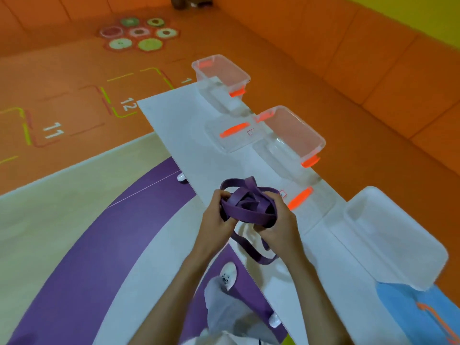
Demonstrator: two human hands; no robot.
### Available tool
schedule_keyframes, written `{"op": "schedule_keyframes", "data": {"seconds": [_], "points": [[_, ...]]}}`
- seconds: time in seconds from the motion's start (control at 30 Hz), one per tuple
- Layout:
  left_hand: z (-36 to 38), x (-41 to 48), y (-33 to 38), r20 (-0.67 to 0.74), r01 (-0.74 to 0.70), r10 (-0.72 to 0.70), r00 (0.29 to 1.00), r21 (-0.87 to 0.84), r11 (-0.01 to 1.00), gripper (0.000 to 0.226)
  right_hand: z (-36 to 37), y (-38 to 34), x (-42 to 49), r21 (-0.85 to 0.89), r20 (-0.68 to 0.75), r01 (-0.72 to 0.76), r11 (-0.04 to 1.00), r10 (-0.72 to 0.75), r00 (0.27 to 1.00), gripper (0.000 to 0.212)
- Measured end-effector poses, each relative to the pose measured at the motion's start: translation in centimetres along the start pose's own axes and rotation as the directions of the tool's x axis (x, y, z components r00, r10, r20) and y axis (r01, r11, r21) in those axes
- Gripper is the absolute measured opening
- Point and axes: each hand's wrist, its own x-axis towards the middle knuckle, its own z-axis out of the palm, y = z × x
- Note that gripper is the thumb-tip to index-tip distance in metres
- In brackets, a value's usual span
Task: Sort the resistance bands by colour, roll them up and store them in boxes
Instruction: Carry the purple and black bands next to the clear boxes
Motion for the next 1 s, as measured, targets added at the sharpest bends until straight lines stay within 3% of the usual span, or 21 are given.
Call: {"op": "schedule_keyframes", "data": {"seconds": [0.23,0.4,0.5,0.67,0.8,0.83,0.9,1.0], "points": [[-1.4,13.3,1.8,0.13,-0.066,0.058,0.99,0.059,0.996,0.026,1.1,-0.6,10.5,0.05,-0.177,-0.014,0.999,0.022,0.984,0.075],[-2.5,20.8,-1.2,0.268,-0.084,0.054,0.962,0.102,0.991,0.032,4.7,0.5,15.1,0.091,-0.314,-0.078,0.993,0.103,0.944,0.081],[-3.5,24.9,-5.0,0.369,-0.068,0.003,0.929,0.161,0.985,0.034,8.4,2.4,16.8,0.174,-0.303,-0.184,0.967,0.231,0.925,0.072],[-4.7,29.1,-11.2,0.585,-0.056,-0.137,0.8,0.299,0.953,0.032,14.4,5.4,18.2,0.175,-0.255,-0.443,0.879,0.475,0.842,0.084],[-5.0,31.2,-13.9,0.702,-0.119,-0.289,0.651,0.47,0.875,0.049,16.8,5.8,18.7,0.078,-0.213,-0.637,0.767,0.637,0.741,0.091],[-4.9,31.6,-14.3,0.722,-0.227,-0.285,0.631,0.523,0.821,0.059,17.0,5.6,19.0,0.016,-0.234,-0.663,0.749,0.647,0.726,0.087],[-4.8,32.1,-14.7,0.727,-0.374,-0.271,0.63,0.591,0.715,0.077,17.0,4.9,19.6,-0.138,-0.322,-0.706,0.695,0.642,0.695,0.085],[-5.4,32.4,-14.7,0.738,-0.527,-0.261,0.622,0.641,0.558,0.086,17.1,3.8,20.2,-0.246,-0.362,-0.75,0.613,0.66,0.658,0.101]]}}
